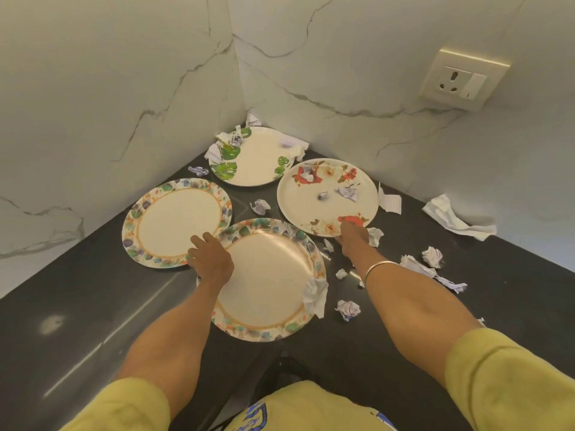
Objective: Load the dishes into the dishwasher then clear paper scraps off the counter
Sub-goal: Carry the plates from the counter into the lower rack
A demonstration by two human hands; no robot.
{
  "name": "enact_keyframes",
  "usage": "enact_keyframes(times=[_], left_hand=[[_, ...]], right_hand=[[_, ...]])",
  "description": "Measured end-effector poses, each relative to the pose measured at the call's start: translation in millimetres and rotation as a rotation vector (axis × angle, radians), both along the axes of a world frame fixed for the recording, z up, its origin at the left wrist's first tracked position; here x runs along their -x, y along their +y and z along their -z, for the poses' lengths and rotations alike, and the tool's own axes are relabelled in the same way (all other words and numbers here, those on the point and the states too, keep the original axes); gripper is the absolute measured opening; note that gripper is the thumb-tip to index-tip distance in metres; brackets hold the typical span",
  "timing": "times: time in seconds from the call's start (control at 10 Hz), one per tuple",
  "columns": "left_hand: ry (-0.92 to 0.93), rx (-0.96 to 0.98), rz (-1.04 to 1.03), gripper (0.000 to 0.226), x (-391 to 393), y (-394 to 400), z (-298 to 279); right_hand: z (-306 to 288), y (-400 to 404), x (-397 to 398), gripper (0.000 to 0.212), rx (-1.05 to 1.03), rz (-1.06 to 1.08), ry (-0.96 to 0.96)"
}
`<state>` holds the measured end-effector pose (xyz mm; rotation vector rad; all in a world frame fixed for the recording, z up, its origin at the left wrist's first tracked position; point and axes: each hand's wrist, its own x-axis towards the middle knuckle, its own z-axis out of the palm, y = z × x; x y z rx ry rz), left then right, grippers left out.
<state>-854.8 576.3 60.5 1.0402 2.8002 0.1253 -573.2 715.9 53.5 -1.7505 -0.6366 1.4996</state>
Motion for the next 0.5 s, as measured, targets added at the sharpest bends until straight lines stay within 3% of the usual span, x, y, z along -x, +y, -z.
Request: enact_keyframes(times=[0.1, 0.2, 0.5], left_hand=[[-0.03, -0.036, 0.096, 0.037, 7, 8, -14], [-0.074, -0.039, 0.187, 0.03, 7, 25, -44], [-0.167, -0.075, 0.235, 0.031, -16, 61, -128]], right_hand=[[-23, -5, 7, 0.033, 0.096, 0.131, -0.008], [-29, -2, 9, 0.038, 0.089, 0.149, -0.008], [-80, 9, 4, 0.026, 0.031, 0.084, 0.094]])
